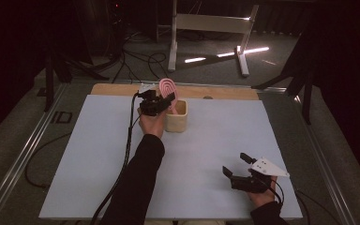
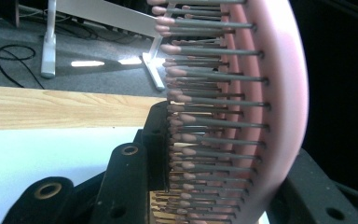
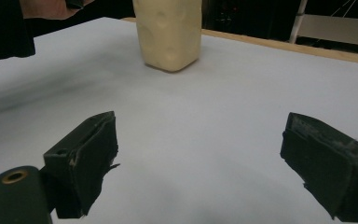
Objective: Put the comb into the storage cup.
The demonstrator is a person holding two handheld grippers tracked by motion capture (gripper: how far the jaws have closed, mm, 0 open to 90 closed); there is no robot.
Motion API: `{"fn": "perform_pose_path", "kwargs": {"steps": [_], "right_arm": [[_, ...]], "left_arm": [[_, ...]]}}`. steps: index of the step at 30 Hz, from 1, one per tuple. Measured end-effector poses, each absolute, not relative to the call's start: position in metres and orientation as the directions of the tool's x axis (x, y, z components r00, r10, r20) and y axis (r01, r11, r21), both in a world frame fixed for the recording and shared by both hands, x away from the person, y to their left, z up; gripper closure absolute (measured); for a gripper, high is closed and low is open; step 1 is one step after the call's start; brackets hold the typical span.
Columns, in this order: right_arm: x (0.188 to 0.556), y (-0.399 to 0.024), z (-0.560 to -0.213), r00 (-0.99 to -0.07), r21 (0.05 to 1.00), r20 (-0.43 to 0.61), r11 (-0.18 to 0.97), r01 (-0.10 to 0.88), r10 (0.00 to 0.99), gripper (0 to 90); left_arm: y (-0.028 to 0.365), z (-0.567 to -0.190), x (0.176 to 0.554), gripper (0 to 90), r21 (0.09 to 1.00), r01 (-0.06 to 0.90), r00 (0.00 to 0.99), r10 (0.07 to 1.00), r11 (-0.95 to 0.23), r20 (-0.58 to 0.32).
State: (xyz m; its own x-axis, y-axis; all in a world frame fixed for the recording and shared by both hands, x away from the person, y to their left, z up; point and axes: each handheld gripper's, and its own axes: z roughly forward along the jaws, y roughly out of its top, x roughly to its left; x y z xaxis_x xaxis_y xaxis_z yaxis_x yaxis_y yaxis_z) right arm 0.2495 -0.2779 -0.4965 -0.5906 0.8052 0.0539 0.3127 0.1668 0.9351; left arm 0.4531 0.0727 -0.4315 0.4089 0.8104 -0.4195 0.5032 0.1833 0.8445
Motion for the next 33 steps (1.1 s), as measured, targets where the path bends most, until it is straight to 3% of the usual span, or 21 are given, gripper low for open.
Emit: {"fn": "perform_pose_path", "kwargs": {"steps": [33], "right_arm": [[0.2504,-0.2784,-0.4974,-0.589,0.934,0.054,0.167,0.315,0.806,10.8]], "left_arm": [[0.075,-0.4348,0.4569,63.5,0.837,0.518,0.418,0.802,0.176,-0.427]]}}
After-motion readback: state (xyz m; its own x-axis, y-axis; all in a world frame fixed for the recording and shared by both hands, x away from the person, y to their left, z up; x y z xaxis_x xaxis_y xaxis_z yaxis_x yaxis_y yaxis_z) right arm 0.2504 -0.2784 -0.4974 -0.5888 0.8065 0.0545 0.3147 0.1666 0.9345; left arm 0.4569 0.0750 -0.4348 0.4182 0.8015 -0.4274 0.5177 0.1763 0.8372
